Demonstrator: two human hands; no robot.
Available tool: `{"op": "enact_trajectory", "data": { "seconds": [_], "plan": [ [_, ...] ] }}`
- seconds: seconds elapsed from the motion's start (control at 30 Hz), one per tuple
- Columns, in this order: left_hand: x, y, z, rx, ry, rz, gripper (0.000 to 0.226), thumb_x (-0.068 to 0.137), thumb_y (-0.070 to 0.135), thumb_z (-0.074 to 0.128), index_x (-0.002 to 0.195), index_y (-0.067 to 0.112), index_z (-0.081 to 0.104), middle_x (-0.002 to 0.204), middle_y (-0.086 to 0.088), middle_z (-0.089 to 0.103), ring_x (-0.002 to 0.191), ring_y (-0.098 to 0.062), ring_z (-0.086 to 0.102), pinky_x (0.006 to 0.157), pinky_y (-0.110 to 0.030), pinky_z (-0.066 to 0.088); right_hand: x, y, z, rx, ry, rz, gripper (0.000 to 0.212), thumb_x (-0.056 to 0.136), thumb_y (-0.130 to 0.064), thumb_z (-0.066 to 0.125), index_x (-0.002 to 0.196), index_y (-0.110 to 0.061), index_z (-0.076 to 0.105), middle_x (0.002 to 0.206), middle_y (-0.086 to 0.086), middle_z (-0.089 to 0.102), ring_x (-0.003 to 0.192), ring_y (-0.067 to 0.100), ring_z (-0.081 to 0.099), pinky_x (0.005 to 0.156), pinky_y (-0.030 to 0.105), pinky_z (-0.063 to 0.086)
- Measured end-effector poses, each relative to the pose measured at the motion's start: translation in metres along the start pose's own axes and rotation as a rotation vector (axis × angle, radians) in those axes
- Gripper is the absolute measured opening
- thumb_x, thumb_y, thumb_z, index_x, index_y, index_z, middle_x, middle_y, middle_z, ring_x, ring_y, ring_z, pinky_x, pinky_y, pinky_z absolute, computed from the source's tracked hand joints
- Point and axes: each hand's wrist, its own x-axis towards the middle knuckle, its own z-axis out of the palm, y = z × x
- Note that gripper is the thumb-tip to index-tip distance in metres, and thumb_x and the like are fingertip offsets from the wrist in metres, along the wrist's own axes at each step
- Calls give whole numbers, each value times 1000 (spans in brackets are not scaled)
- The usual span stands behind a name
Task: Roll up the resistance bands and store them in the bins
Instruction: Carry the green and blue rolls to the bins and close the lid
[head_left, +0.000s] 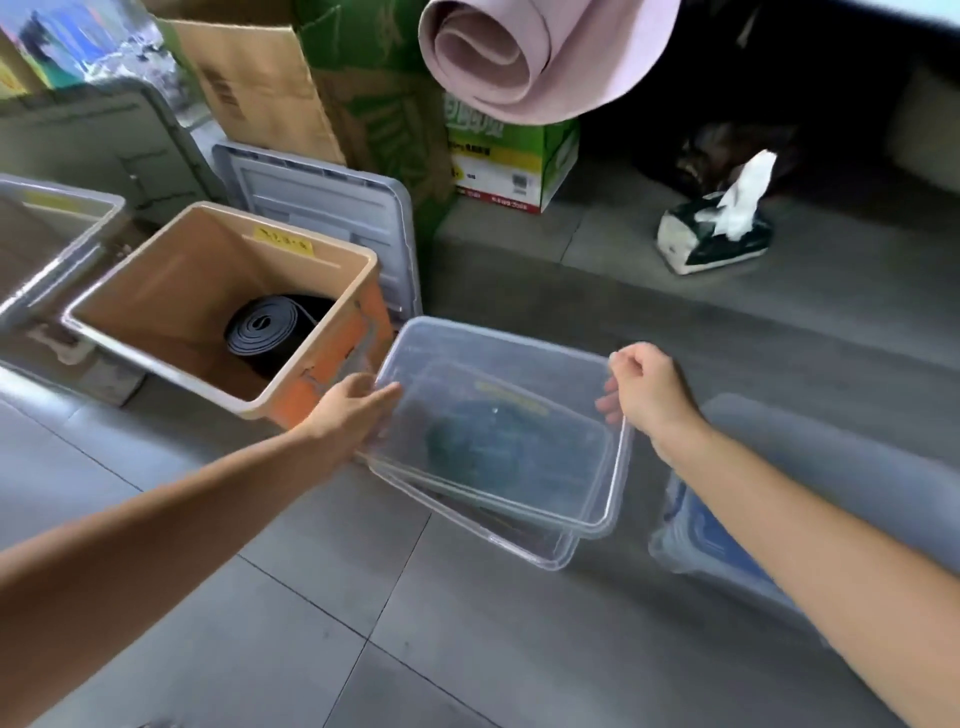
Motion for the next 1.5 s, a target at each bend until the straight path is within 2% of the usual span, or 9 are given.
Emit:
{"op": "enact_trajectory", "data": {
  "seconds": [0.3,0.4,0.5,0.6,0.83,0.97,1.23,1.37,1.5],
  "plan": [
    [48,-49,-4,328,88,-34,22,97,34,48,91,20,64,69,-4,56,56,-17,47,50,-22,35,-15,44,26,-460,157,47,22,96,-28,44,95,-12,59,101,16,61,91,34,54,74,31,40],
    [58,-55,-4,332,-30,-11,20,98,37,44,97,24,60,85,-9,61,78,-28,59,65,-31,49,-18,53,26,-456,204,21,19,93,-27,51,101,-15,63,108,15,56,103,33,53,86,34,44],
    [67,-60,-6,461,-69,97,26,97,32,46,113,20,63,110,-11,63,110,-33,56,94,-38,45,-22,61,33,-461,182,41,38,91,-30,54,127,-18,50,122,14,51,114,30,50,95,39,43],
    [69,-66,-11,465,-122,160,23,97,30,48,110,18,63,87,3,59,87,-21,58,76,-30,46,-35,70,39,-420,183,201,61,92,-39,52,141,-10,31,138,15,43,124,32,45,98,40,39],
    [69,-74,-9,457,-139,348,24,96,12,48,72,12,46,62,2,40,66,-18,41,58,-26,28,-79,94,62,-390,271,298,37,95,-44,40,84,-9,44,73,-2,50,75,28,49,62,34,31],
    [77,-72,-5,579,-31,321,37,98,31,45,63,24,33,61,10,36,56,-4,36,56,-18,27,-77,92,65,-421,294,254,41,96,-43,37,72,-10,37,66,3,48,63,26,45,56,35,31],
    [92,-80,15,502,-18,330,29,98,39,38,81,17,46,63,9,44,70,-26,52,57,-27,26,-62,87,53,-528,310,222,43,97,-44,32,72,-9,37,62,6,47,61,25,47,50,32,29],
    [95,-70,21,713,-45,318,39,97,47,32,112,14,45,100,-12,58,96,-34,59,78,-38,51,-59,76,47,-721,273,224,47,96,-48,30,129,-14,38,111,15,57,101,39,57,78,45,46],
    [93,-66,20,902,-179,535,67,90,63,25,145,41,-5,150,-2,17,135,-26,27,101,-41,37,-60,68,47,-825,118,141,76,92,-57,31,149,-24,-6,157,3,-2,141,29,19,106,43,31]
  ]
}}
